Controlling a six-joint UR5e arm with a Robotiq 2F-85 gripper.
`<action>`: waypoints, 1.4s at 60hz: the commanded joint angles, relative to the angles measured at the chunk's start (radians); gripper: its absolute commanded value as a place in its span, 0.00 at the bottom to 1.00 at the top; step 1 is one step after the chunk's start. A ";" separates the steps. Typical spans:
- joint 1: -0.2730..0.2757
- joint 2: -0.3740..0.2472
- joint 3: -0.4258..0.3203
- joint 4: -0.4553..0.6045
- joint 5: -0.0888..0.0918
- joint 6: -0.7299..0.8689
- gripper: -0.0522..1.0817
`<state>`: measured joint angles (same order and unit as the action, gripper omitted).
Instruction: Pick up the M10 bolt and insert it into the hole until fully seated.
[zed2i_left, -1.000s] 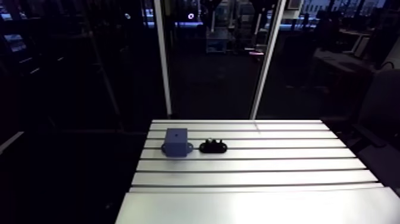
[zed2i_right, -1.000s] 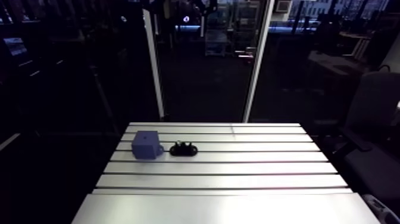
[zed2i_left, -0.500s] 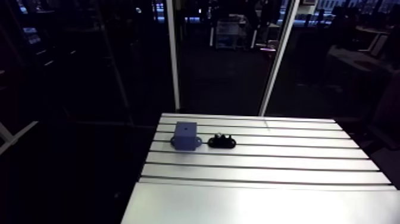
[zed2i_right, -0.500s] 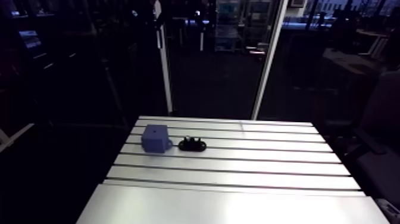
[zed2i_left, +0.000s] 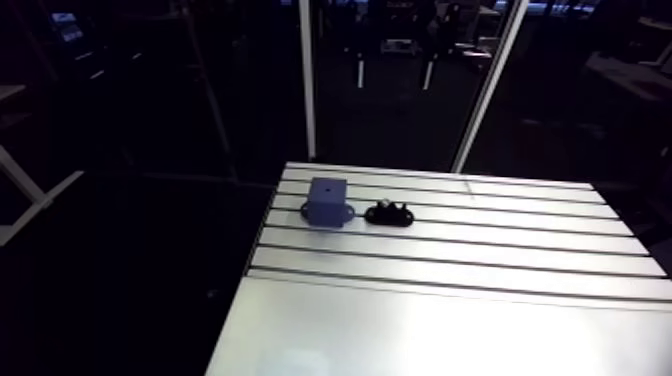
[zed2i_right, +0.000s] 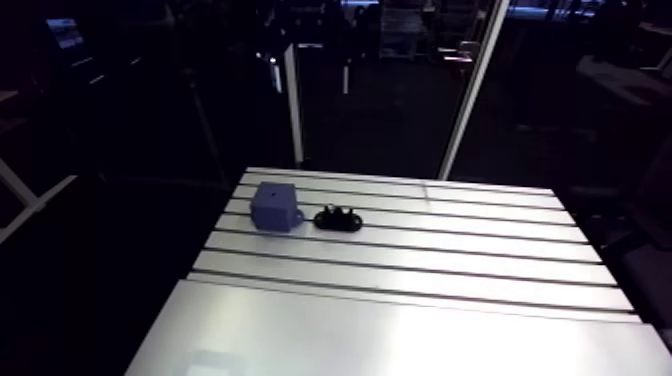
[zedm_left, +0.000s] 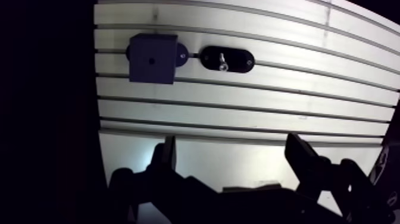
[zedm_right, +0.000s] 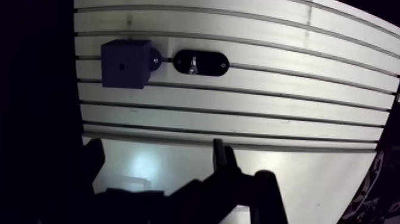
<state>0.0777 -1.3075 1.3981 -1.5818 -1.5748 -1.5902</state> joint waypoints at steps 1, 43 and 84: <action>0.013 0.035 0.031 -0.047 -0.003 0.017 0.05; 0.010 0.103 0.094 -0.130 -0.030 0.019 0.05; -0.005 0.115 0.198 -0.241 -0.041 0.017 0.06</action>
<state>0.0786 -1.2003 1.5788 -1.8026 -1.6119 -1.5717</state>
